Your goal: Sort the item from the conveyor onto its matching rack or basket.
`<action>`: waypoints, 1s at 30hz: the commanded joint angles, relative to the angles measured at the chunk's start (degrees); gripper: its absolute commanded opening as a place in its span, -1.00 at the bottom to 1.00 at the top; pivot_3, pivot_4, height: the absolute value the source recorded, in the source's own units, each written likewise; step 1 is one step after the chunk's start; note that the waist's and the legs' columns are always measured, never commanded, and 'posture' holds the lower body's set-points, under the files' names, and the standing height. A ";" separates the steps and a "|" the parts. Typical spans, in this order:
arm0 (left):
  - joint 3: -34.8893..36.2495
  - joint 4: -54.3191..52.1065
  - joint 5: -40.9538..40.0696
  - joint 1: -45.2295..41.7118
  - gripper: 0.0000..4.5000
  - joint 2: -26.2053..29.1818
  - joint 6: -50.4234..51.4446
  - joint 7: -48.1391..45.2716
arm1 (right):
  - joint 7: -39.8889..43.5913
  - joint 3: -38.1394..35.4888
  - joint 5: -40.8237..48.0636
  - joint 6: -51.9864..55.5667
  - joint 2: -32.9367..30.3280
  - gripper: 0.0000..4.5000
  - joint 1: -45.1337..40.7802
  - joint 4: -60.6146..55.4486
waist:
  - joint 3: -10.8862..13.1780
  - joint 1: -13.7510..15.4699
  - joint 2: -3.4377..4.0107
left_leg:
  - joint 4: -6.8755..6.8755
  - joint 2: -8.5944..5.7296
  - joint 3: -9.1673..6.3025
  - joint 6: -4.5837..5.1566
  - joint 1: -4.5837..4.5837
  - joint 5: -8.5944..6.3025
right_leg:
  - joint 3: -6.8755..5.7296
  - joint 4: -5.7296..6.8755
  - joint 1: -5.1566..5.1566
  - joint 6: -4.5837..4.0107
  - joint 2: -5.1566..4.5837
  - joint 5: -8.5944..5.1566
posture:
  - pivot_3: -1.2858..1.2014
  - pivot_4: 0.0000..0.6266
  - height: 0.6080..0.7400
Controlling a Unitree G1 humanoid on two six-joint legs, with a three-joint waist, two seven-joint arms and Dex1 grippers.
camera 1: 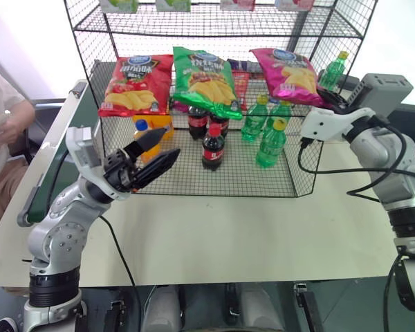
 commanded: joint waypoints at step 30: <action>0.19 -0.65 0.04 -0.20 0.76 -0.14 -1.46 0.11 | 9.62 -7.49 13.25 -0.35 -7.36 0.98 5.65 -9.10 | -0.07 -0.10 -0.11 | 0.00 0.01 0.00 0.02 0.11 -0.02 | 0.00 0.00 0.10 0.00 0.01 0.00 | 0.03 -0.52 1.00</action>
